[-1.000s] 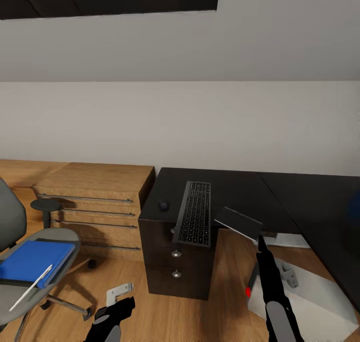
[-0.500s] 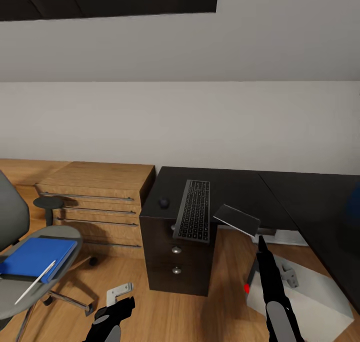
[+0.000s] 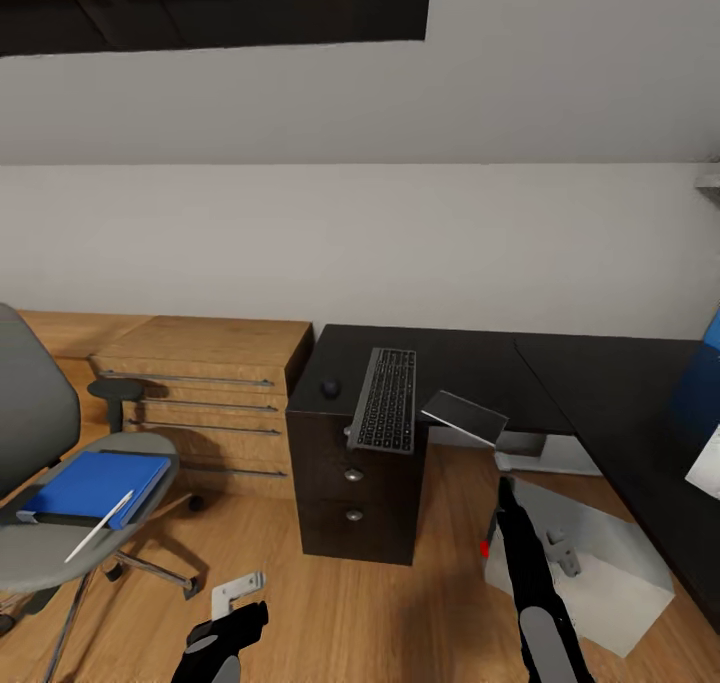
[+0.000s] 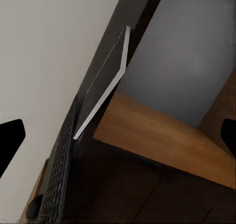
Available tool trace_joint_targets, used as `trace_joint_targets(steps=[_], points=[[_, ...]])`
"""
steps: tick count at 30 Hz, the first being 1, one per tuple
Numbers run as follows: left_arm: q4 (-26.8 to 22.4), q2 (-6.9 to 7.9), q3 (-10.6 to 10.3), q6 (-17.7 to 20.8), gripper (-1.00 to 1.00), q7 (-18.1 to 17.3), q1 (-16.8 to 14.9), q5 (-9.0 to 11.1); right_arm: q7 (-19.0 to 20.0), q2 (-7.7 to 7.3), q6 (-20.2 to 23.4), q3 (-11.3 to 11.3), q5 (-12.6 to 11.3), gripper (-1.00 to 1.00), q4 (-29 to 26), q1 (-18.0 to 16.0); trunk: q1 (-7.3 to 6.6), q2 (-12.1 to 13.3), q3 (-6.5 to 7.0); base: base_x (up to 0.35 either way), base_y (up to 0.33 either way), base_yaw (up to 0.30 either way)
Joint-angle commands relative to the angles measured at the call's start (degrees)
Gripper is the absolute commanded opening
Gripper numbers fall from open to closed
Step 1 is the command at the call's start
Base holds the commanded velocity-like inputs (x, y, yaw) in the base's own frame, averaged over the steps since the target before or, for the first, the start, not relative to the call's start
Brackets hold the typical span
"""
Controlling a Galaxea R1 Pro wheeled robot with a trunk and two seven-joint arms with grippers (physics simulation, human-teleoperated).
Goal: In the bedroom, organize the workspace by keeping the computer under the desk, ensuring the monitor is on the desk, placing the keyboard on the desk next to the monitor, placing the mouse on the desk next to the keyboard, moving the folder from the swivel chair onto the desk next to the mouse, stacking the notebook on top of the folder with the pen on top of the notebook, and positioning the swivel chair next to the desk.
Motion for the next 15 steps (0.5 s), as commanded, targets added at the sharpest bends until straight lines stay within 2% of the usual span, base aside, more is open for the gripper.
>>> trace_joint_targets(steps=[1,2,8,9,11,12,13,15], points=[[0.2,0.08,-0.2,0.1,1.0,0.5,0.0,0.3,-0.1,0.03,-0.1,0.8,1.0,1.0,1.1,0.0,-0.02,0.0,-0.06,-0.096,0.0,0.0],[0.5,0.06,-0.2,0.1,1.0,0.4,0.0,0.3,-1.3,0.02,-0.1,1.6,3.7,1.0,2.2,0.0,-0.02,0.0,-0.06,-0.049,0.0,0.0],[1.1,0.02,-0.2,0.1,1.0,0.5,0.0,0.3,-2.7,-0.21,-0.2,2.2,9.7,1.0,4.7,0.0,-0.02,0.0,-0.06,-0.024,0.0,0.0],[1.7,0.01,-0.3,0.1,1.0,0.5,0.0,0.3,-3.0,-0.52,-0.2,2.2,12.2,1.0,6.7,0.0,-0.24,0.4,0.12,-0.008,0.0,0.0],[2.7,0.0,-0.3,0.1,1.0,0.5,0.0,0.4,-3.1,-1.0,-0.2,2.3,15.0,1.0,9.5,0.0,-0.68,1.2,0.48,-0.006,0.0,0.0],[4.5,0.0,-0.3,0.1,1.0,0.5,0.0,0.4,-3.3,-1.8,-0.3,2.4,19.9,1.0,14.6,0.0,-0.9,1.6,0.66,-0.003,0.0,0.0],[5.7,0.0,-0.3,0.0,1.0,0.5,0.0,0.5,-3.4,-2.16,-0.3,2.4,23.6,1.0,17.9,0.0,-1.12,2.0,0.84,-0.002,0.0,0.0],[6.9,-0.01,-0.3,0.0,1.0,0.5,0.0,0.6,-3.4,-2.41,-0.7,2.4,27.5,1.0,20.8,0.0,-1.56,2.8,1.2,-0.001,0.0,0.0]])
